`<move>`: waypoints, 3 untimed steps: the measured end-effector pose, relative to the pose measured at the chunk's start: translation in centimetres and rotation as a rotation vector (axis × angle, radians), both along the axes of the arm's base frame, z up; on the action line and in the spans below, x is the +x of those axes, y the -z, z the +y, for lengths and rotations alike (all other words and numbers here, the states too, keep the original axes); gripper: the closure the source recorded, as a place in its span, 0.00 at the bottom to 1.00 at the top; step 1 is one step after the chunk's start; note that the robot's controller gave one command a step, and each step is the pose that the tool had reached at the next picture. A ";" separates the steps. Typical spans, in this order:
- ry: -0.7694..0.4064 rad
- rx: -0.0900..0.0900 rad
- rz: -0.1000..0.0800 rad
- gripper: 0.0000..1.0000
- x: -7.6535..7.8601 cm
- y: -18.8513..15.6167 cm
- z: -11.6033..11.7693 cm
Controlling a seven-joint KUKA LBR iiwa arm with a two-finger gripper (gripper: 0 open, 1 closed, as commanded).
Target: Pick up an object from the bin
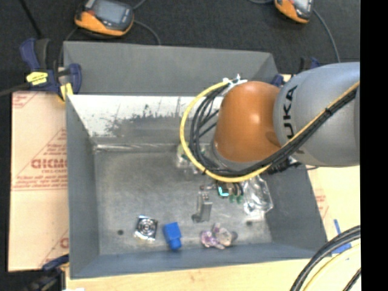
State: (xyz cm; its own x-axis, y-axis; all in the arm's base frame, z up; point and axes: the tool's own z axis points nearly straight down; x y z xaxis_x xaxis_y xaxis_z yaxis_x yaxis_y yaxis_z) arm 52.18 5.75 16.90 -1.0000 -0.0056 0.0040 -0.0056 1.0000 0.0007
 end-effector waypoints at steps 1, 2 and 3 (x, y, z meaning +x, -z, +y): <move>-0.211 0.001 -0.002 0.00 -2.8 4.9 5.7; -0.205 0.001 -0.005 1.00 -2.7 4.8 5.6; 0.312 0.001 -0.008 1.00 -3.2 2.4 6.3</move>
Offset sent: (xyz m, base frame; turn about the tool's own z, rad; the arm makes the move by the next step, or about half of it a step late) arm -0.0275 0.0558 -0.0481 -0.2104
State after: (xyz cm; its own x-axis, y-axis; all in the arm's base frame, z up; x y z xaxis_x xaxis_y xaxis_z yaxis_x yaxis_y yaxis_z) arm 49.01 12.04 14.55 -0.9536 0.3012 -0.0041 0.3012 0.9536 0.0026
